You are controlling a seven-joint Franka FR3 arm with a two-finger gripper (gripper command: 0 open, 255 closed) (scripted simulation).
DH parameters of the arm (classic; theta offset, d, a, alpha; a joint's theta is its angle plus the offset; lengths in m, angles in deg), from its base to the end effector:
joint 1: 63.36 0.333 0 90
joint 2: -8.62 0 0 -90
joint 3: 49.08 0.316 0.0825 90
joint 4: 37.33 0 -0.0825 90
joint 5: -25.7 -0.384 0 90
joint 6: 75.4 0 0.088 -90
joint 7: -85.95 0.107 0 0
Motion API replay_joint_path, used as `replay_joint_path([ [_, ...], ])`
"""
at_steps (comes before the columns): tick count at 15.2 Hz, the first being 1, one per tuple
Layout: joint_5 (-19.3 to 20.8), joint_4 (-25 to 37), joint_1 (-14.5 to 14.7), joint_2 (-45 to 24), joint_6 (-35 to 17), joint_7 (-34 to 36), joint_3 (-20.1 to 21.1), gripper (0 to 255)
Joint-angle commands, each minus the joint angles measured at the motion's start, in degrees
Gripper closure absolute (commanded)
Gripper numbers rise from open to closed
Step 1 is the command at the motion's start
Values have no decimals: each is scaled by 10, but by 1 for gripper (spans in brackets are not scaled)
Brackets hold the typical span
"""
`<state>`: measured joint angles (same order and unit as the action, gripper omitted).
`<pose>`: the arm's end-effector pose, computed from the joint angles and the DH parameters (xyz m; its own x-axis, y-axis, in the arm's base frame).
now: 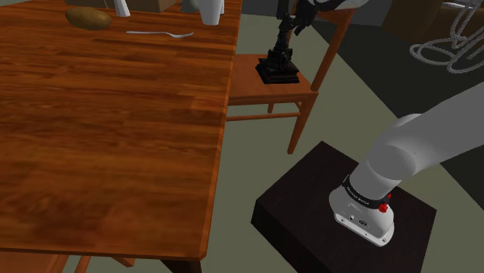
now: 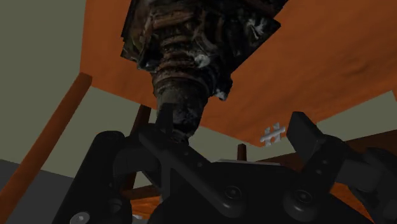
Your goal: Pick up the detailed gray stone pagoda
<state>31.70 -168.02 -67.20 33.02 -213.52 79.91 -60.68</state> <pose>0.4494 -0.1373 0.5774 0.8527 -0.0753 0.5169 -0.1309 -0.9888 0.0719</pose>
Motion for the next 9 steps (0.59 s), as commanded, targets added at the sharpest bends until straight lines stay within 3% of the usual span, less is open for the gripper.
replay_joint_path([
  [1, -8, 14, 2, -20, -40, -13, -14, 0],
  [6, -50, 70, 18, -77, -121, -58, -53, 0],
  [9, -54, 59, 19, -82, -140, -62, -56, 0],
])
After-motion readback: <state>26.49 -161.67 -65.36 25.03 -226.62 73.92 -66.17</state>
